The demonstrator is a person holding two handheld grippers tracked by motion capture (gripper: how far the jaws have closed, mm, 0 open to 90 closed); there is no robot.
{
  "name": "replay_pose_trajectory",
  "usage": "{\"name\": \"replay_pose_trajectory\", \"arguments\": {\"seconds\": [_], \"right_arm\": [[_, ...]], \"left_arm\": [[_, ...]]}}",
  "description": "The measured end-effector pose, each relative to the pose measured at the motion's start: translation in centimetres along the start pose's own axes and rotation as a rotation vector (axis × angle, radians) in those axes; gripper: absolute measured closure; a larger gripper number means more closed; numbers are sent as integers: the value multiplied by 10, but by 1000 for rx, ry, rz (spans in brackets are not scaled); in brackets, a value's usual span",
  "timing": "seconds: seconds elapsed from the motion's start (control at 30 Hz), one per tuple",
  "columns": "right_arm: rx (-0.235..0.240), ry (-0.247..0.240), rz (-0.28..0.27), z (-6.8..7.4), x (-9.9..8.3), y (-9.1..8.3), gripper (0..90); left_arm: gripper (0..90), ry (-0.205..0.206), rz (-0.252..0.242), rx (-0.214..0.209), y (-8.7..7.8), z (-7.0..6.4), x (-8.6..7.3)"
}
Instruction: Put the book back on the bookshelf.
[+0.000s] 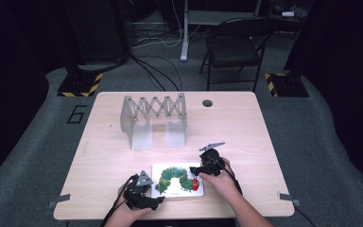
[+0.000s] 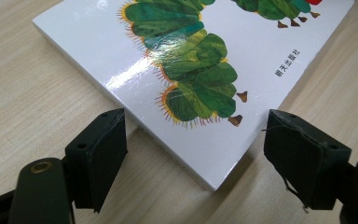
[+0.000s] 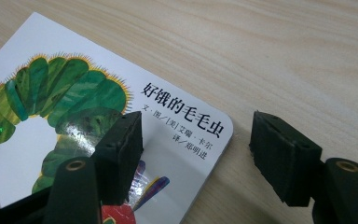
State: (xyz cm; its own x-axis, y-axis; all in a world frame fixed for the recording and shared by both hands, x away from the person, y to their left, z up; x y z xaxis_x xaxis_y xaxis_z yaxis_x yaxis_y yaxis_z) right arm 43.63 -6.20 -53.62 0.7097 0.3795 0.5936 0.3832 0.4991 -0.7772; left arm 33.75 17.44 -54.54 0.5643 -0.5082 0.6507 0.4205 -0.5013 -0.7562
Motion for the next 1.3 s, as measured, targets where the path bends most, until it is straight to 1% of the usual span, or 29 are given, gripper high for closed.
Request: {"name": "replay_pose_trajectory", "arguments": {"seconds": [0.13,0.17,0.2,0.23,0.33,0.37,0.4,0.47,0.5,0.6,0.63,0.7,0.73,0.77,0.87,0.9,0.97,1.0,1.07,1.1,1.13,1.17,1.23,1.27,1.3], "right_arm": [[9,21,3,0,0,1,337],[9,21,3,0,0,1,337],[23,16,8,0,0,2,334],[21,20,8,1,0,2,334],[27,12,8,0,1,2,334],[28,22,8,2,1,2,338],[29,15,7,2,1,3,340],[31,17,6,3,1,3,346],[38,8,13,4,1,3,340],[27,12,15,4,1,3,344],[20,22,15,4,1,3,347],[12,22,23,4,1,2,358],[10,34,27,4,1,1,361],[15,28,37,3,1,0,365],[11,38,37,1,1,0,373],[11,49,35,1,1,0,373],[6,47,25,0,2,0,362],[6,45,24,0,2,0,356],[10,43,24,0,1,1,348],[9,46,24,1,1,1,348],[9,45,24,0,1,1,349],[10,44,23,0,1,1,350],[10,41,23,-1,1,0,350],[10,41,23,-1,1,0,350],[9,42,22,-1,1,1,348]], "left_arm": [[204,4,-4,5,1,0,0],[198,4,-4,5,1,0,0],[190,-4,-8,0,2,-2,0],[185,5,-10,5,2,-2,0],[180,11,-11,7,2,-2,-1],[180,11,-12,7,2,-2,-1],[180,11,-12,7,2,-2,-1],[179,14,-17,9,3,-2,-1],[178,18,-16,13,3,-3,0],[177,23,-13,4,4,-3,0],[176,21,-16,6,4,-3,0],[172,15,-24,10,5,-4,0],[171,22,-22,17,5,-4,0],[171,22,-22,17,5,-4,0],[168,35,-25,14,6,-4,1],[167,38,-29,20,7,-5,1],[164,35,-29,13,7,-6,1],[163,47,-27,25,8,-7,1],[156,52,-30,24,9,-7,2],[153,52,-20,21,8,-8,1],[152,51,-30,29,9,-9,1],[150,54,-29,34,9,-9,1],[149,52,-34,36,10,-9,1],[149,52,-34,36,10,-9,1],[149,65,-21,47,9,-9,1]]}}
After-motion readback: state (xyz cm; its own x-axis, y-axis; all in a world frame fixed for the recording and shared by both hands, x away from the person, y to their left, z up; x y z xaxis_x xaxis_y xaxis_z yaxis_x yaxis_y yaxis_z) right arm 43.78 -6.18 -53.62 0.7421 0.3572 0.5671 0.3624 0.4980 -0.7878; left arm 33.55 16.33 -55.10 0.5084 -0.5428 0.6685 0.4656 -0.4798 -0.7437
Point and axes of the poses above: each handheld gripper's, and its own axes: y roughly forward along the jaws, x roughly out of its top, z roughly to its left, the point moved 4 cm from there along y, roughly forward along the jaws, and after that the axes turned 1 degree about x, right-handed, at the moved point
